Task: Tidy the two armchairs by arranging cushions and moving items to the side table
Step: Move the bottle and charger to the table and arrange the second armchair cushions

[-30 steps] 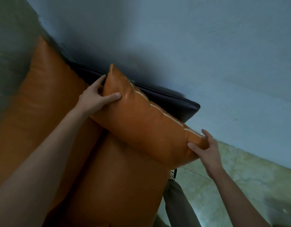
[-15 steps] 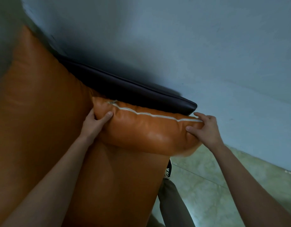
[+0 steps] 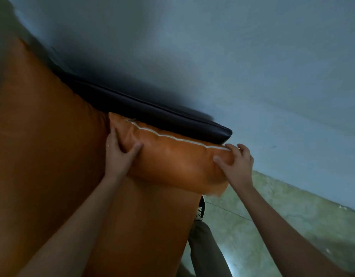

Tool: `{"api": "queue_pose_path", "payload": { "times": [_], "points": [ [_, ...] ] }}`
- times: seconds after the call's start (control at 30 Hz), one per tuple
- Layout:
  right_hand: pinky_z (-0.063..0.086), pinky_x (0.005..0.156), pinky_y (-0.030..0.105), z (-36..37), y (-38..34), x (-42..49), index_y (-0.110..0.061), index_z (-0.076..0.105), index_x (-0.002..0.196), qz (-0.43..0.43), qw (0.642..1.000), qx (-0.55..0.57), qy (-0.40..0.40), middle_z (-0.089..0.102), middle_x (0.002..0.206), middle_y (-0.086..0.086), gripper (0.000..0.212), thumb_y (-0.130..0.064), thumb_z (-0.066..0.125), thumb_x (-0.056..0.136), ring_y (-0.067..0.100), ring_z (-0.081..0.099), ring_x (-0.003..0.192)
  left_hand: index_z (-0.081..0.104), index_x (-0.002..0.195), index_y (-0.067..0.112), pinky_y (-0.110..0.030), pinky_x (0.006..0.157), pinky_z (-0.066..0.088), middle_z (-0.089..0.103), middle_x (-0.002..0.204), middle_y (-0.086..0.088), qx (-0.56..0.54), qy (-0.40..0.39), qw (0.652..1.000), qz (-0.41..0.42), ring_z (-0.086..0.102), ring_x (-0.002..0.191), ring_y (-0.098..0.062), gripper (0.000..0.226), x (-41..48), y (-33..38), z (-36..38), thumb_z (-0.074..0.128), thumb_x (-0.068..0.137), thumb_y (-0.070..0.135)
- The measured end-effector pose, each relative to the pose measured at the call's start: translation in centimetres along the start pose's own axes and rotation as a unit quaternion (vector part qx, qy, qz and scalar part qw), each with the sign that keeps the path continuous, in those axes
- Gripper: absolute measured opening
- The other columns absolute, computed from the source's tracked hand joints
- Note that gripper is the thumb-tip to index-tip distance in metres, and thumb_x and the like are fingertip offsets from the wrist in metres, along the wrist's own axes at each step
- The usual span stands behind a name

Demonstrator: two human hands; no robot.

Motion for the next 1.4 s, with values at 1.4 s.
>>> {"api": "queue_pose_path", "payload": {
  "times": [1.4],
  "points": [
    [0.031, 0.115, 0.055, 4.3, -9.9, -10.5, -0.047, 0.017, 0.156, -0.069, 0.989, 0.028, -0.126, 0.020, 0.164, 0.003, 0.088, -0.057, 0.069, 0.086, 0.030, 0.019, 0.150, 0.022, 0.158, 0.037, -0.042, 0.120, 0.030, 0.029, 0.162, 0.009, 0.041, -0.063, 0.996, -0.042, 0.028, 0.148, -0.013, 0.065, -13.3, -1.6, -8.5, 0.055, 0.102, 0.031]
  ]
}}
Point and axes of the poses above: each hand's wrist, its own x-axis towards the middle knuckle, its own z-axis out of the palm, y = z × x, the point moved 4 cm from there along x, towards the middle knuckle
